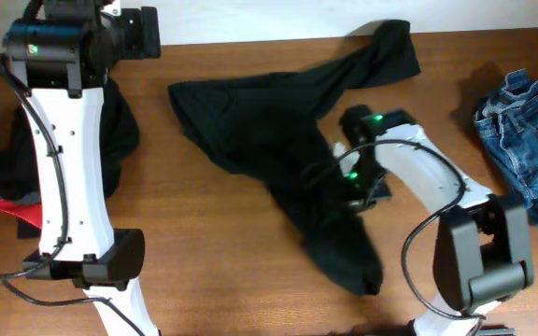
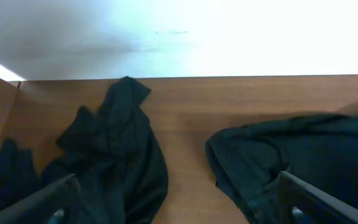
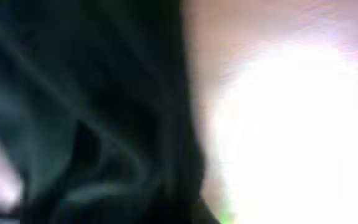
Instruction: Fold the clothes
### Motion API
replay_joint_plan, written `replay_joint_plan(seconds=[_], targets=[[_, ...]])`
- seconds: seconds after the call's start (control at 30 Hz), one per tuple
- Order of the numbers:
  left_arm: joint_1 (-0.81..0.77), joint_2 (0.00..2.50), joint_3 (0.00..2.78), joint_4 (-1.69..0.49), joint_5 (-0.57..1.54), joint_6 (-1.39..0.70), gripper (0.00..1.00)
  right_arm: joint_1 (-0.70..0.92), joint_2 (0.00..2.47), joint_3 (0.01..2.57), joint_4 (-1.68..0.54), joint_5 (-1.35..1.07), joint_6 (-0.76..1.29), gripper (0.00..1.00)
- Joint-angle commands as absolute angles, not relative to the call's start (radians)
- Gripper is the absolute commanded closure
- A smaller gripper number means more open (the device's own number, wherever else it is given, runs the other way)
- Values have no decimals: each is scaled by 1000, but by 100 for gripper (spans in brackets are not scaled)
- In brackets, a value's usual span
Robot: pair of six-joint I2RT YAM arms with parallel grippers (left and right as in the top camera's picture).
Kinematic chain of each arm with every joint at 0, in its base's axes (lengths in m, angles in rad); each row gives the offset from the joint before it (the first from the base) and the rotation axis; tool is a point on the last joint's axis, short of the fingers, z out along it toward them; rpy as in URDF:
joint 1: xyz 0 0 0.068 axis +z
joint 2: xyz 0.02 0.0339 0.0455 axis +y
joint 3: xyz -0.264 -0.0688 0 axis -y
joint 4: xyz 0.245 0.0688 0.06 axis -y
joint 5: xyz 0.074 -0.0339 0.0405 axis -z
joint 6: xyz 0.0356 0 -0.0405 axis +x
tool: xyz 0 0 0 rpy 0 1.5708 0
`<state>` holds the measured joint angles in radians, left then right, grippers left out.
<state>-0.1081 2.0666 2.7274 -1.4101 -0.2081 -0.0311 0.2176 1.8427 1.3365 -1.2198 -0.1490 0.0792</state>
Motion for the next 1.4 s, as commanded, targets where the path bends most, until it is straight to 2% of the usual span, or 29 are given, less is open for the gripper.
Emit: replay_joint_plan(seconds=[0.0,0.1,0.17,0.27,0.3,0.37,0.4,0.47,0.6,0.67,0.9,1.0,1.1,1.23,1.3,1.37], targets=[[-102,2053,2733,-1410,-197,-30,1,103,1833,1335,-1089,133,27,96],[-102,2053,2733,-1410,-197,-30,1,51,1833,1335,-939,133,-54,96],[-102,2053,2732,-1415,-197,-30,1,11,1833,1335,-764,132,-56,96],[-102,2055,2730,-1427,-177,-30,1,-11,1835,1335,-619,120,-52,96],[-102,2056,2729,-1433,-159,-30,1,-15,1836,1335,-576,120,-52,87],[-102,2059,2729,-1446,-148,-30,1,-14,1836,1336,-541,119,-44,33],[-102,2059,2729,-1453,-148,-30,1,-13,1836,1341,-544,111,-44,2],[-102,2061,2729,-1482,-132,-30,1,-12,1836,1364,-593,11,-43,1],[-102,2064,2729,-1569,-68,-28,1,-12,1836,1457,-799,-352,-40,1],[-109,2064,2714,-1608,-27,13,1,-10,1836,1483,-859,-437,-41,1],[-212,2064,2486,-1590,38,285,1,60,1836,1487,-871,-398,-56,2],[-251,2064,2301,-1491,37,372,1,66,1836,1487,-865,-380,-56,2],[-286,2064,2061,-1294,29,465,1,45,1836,1487,-864,-377,-56,2],[-300,2064,1874,-1066,-23,474,4,29,1836,1487,-864,-371,-56,1],[-300,2064,1794,-939,-89,474,9,24,1836,1487,-864,-369,-56,1],[-300,2064,1730,-818,-163,473,9,24,1836,1487,-864,-365,-56,1]])
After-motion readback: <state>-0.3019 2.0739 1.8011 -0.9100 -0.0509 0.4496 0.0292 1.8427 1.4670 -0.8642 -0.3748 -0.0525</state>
